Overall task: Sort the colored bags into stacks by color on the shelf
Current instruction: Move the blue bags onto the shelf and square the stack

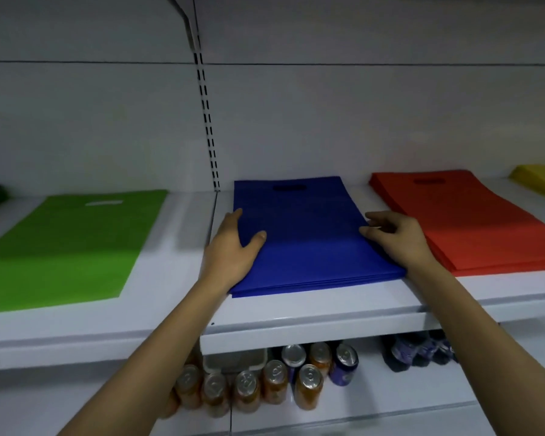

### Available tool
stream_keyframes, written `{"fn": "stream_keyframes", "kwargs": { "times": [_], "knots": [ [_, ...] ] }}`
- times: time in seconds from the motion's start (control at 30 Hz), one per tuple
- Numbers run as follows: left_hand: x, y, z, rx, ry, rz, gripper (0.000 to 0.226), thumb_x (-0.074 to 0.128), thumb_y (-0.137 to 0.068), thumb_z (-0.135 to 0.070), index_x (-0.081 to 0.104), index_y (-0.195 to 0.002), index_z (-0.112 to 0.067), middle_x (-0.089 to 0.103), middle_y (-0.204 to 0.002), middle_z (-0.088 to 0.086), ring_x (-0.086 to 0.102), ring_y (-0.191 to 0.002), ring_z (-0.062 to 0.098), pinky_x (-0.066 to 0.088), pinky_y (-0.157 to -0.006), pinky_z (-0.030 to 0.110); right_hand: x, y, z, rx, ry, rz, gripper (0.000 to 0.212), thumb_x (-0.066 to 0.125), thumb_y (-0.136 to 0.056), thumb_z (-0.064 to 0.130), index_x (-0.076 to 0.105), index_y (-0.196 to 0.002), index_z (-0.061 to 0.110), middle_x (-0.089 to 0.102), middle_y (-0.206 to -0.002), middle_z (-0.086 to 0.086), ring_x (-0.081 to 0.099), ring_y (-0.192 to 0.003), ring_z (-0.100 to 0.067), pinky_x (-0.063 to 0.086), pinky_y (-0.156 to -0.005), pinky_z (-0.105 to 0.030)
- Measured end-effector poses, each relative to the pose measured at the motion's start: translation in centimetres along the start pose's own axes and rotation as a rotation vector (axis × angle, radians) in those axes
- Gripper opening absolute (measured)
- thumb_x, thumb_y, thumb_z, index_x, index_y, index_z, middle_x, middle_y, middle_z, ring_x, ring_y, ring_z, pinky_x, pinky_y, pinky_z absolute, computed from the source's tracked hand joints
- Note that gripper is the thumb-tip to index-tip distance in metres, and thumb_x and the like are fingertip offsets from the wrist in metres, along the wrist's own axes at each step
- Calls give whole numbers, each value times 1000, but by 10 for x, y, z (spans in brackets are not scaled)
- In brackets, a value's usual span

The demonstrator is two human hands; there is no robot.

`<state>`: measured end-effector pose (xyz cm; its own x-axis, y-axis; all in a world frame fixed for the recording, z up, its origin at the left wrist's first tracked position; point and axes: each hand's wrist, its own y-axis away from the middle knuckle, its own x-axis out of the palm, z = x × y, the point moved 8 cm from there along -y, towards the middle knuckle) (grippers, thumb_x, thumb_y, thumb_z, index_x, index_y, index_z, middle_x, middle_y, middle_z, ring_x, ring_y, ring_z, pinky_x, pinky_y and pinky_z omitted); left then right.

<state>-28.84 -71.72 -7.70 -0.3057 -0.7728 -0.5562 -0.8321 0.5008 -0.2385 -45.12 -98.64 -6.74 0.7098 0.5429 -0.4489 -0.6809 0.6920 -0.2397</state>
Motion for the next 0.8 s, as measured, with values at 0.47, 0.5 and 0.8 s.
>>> {"fn": "stream_keyframes", "kwargs": {
  "times": [0.47, 0.5, 0.8],
  "knots": [
    [-7, 7, -15, 68, -177, -78, 36, 58, -95, -27, 58, -127, -11, 56, -135, 4, 47, -127, 17, 29, -92, 11, -2, 2, 4, -77, -1, -20, 21, 62, -91, 14, 70, -109, 7, 66, -100, 0, 60, -94, -15, 47, -85, -29],
    [-7, 7, -15, 63, -172, -81, 37, 59, -94, -27, 58, -127, -12, 57, -134, 4, 48, -125, 17, 30, -92, 12, -4, 2, 4, -79, -7, -31, 21, 61, -91, 14, 70, -108, 7, 66, -100, 0, 59, -94, -15, 47, -84, -28],
    [-28, 14, -19, 5, -286, -161, 42, 50, -97, -36, 54, -130, -10, 60, -128, 10, 57, -113, 25, 45, -89, 28, -7, -1, 4, 160, -225, 0, 8, 62, -88, 6, 69, -91, 6, 63, -83, -5, 56, -75, -17, 45, -72, -30]
  ]
}}
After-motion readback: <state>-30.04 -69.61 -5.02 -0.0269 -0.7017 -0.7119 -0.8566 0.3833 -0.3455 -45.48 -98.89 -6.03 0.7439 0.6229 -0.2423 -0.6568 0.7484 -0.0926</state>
